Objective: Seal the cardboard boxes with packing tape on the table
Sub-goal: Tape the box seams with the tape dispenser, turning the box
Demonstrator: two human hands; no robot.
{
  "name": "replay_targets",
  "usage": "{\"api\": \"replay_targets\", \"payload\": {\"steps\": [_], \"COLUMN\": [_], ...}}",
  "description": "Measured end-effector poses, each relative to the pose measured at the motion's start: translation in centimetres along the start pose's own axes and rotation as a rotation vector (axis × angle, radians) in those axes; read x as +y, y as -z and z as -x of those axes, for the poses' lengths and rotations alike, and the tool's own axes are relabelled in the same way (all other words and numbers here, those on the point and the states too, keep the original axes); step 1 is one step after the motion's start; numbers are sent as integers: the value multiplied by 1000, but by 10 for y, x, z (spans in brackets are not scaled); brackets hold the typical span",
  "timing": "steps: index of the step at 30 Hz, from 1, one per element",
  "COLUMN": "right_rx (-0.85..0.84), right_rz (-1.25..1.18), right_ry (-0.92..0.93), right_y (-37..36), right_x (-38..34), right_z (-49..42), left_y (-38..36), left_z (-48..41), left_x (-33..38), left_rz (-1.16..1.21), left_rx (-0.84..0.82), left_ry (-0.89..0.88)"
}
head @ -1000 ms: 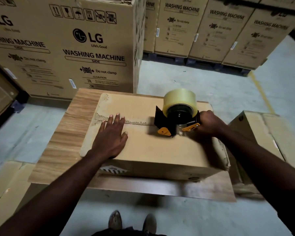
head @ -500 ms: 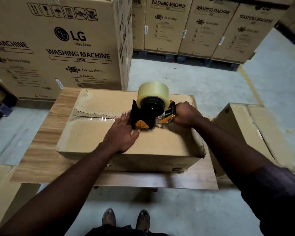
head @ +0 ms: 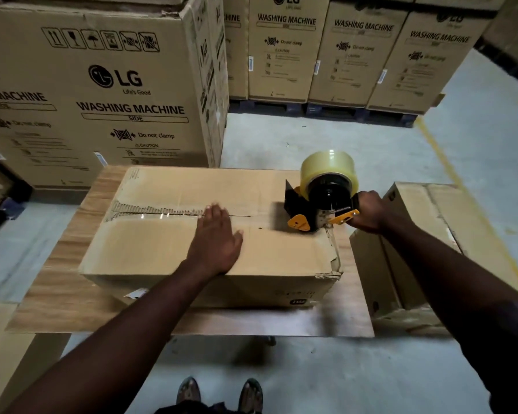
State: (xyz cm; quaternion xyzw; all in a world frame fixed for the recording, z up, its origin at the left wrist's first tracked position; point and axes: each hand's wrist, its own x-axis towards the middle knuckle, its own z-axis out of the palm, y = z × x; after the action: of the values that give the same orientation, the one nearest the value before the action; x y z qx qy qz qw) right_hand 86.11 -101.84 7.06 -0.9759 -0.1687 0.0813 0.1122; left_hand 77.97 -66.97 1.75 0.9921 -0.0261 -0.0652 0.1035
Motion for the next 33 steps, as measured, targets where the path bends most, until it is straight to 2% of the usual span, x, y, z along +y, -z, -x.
{"api": "replay_targets", "payload": {"steps": [5, 7, 19, 25, 29, 33], "right_rx": [64, 66, 142, 96, 18, 63], "right_rz": [-26, -33, -70, 3, 144, 89], "right_ry": [51, 40, 76, -31, 22, 26], "right_y": [-9, -13, -18, -4, 12, 11], "right_x": [12, 17, 21, 56, 46, 52], "right_z": [-5, -6, 3, 9, 10, 12], "left_y": [-7, -11, -13, -19, -20, -21], "left_z": [-12, -18, -21, -25, -25, -24], "left_x": [67, 81, 80, 77, 78, 79], "left_rz": [19, 21, 47, 55, 49, 41], "left_rx": [-49, -41, -40, -65, -51, -39], "left_ry": [-319, -384, -396, -379, -379, -378]}}
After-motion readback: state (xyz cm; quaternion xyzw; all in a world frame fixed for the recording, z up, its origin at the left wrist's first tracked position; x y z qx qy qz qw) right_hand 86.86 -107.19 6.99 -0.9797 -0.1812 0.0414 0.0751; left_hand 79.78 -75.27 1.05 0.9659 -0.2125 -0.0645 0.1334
